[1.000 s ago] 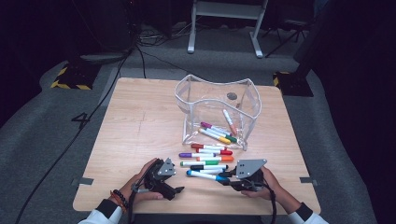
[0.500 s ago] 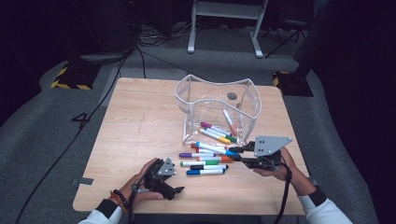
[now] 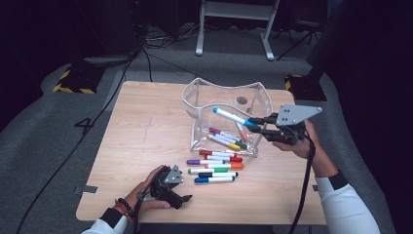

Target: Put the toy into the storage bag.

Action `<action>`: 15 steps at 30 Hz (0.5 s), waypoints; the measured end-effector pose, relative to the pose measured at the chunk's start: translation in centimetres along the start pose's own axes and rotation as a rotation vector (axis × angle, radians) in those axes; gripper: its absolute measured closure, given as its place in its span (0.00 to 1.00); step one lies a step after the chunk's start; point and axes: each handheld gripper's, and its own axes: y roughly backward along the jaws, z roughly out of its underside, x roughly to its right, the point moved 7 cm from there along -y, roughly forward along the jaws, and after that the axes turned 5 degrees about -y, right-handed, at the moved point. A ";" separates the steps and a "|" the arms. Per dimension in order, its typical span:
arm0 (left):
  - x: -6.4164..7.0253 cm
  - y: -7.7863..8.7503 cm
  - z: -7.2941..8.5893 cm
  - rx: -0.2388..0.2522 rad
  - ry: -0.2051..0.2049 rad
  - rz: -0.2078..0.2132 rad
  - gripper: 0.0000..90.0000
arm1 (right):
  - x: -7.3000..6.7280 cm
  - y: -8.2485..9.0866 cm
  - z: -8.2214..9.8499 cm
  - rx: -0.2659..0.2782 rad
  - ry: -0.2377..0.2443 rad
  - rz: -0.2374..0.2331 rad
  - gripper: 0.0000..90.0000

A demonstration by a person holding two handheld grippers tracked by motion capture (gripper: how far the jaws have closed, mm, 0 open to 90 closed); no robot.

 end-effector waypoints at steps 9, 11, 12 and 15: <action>0.0 0.0 0.0 -0.001 0.000 -0.001 0.11 | 5.4 -1.9 -0.5 -0.038 -0.062 0.037 0.84; 0.0 0.0 0.0 0.000 0.000 -0.001 0.11 | 6.3 -2.9 -0.2 -0.085 -0.062 0.055 0.84; 0.0 0.0 0.0 0.000 0.000 -0.002 0.11 | 6.6 -3.5 0.1 -0.114 -0.057 0.058 0.84; 0.0 0.1 0.1 0.001 0.006 -0.004 0.11 | 7.7 -5.2 1.0 -0.195 -0.064 0.065 0.84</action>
